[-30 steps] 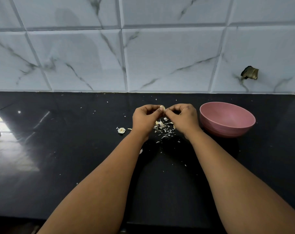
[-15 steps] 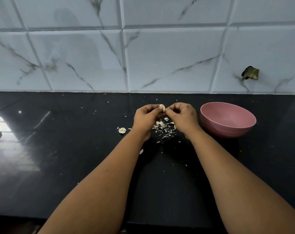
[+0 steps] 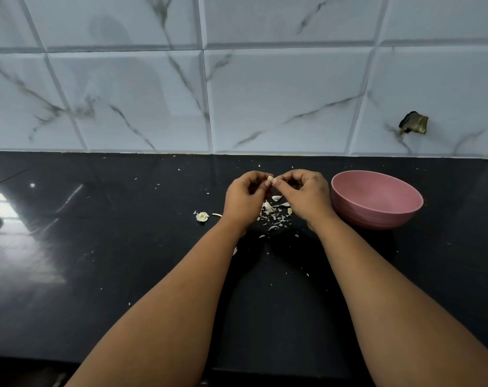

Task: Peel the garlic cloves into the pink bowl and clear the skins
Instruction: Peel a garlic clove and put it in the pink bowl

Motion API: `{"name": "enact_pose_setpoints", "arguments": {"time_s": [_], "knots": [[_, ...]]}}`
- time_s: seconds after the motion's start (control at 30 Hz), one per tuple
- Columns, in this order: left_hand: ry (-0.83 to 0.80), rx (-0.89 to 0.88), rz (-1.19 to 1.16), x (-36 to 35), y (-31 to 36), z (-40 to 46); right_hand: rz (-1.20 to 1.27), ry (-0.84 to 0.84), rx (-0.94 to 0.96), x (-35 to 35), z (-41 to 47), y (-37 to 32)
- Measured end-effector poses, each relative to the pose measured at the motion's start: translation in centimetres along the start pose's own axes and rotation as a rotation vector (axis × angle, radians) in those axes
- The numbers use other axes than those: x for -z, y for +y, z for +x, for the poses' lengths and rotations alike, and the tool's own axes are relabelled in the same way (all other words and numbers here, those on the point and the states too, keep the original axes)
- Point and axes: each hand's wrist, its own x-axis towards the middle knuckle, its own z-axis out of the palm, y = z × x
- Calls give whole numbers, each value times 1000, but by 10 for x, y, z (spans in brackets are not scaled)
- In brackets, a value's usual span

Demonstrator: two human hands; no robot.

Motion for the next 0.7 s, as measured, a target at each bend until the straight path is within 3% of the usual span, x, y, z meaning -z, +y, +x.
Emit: {"name": "enact_pose_setpoints", "arguments": {"time_s": [0.7], "knots": [[-27, 51, -25, 4, -2, 3, -112, -63, 19, -1, 1, 4]]}}
